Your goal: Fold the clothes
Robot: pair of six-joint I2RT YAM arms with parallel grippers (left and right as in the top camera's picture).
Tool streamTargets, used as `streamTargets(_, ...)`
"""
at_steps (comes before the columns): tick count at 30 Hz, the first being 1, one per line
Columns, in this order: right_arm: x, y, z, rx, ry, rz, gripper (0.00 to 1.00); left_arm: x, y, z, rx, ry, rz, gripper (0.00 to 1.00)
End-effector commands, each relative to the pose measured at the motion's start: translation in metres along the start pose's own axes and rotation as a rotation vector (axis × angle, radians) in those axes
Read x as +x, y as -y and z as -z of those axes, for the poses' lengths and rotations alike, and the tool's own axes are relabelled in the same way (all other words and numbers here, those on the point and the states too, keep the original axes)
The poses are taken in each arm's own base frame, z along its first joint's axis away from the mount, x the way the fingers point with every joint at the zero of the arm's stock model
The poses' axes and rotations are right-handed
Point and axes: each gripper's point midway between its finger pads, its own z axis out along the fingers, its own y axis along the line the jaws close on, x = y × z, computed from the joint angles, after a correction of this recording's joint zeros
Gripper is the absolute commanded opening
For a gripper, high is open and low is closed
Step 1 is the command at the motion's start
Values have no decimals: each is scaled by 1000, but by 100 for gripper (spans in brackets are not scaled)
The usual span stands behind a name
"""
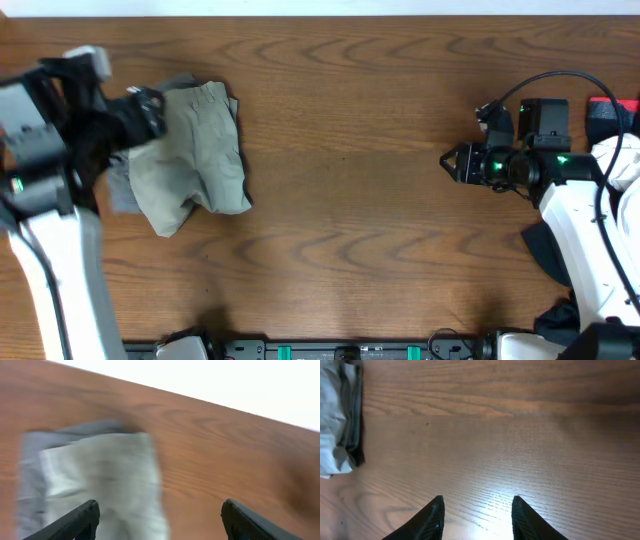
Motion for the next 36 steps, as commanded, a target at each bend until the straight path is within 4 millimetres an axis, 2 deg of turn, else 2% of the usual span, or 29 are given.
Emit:
streamTargets(1, -17, -3, 36, 2, 123, 30, 42, 22, 50, 8, 135, -57, -125, 79)
streamTargets(3, -23, -2, 62, 18, 199, 30, 43, 39, 73, 17, 177, -96, -174, 79)
streamTargets(6, -25, -5, 103, 45, 314, 54, 45, 60, 96, 29, 210, -146, -227, 80)
streamTargets(7, -23, -9, 117, 55, 356, 81, 46, 65, 100, 32, 214, -157, -241, 83)
streamTargets(8, -21, -14, 132, 66, 396, 116, 49, 70, 103, 34, 212, -166, -258, 95)
streamTargets(9, -19, -18, 142, 74, 425, 146, 51, 72, 104, 36, 205, -169, -270, 98)
streamTargets(11, -14, -27, 162, 95, 490, 193, 61, 74, 103, 37, 178, -169, -289, 98)
streamTargets(12, -13, -31, 171, 107, 523, 207, 89, 74, 101, 36, 159, -169, -295, 98)
streamTargets(13, -11, -36, 180, 111, 556, 224, 99, 73, 97, 34, 137, -169, -297, 98)
streamTargets(17, -3, -51, 205, 112, 651, 275, 99, 61, 98, 22, 134, -138, -304, 98)
streamTargets(22, 5, -60, 216, 103, 684, 298, 99, 66, 95, 13, 128, -174, -296, 98)
streamTargets(29, 17, -55, 206, 102, 624, 265, 99, 68, 93, 5, 124, -199, -290, 98)
streamTargets(32, 29, -50, 198, 107, 566, 237, 99, 68, 93, 3, 124, -203, -289, 98)
streamTargets(36, 23, -29, 204, 244, 588, 236, 99, 68, 93, 3, 124, -204, -289, 98)
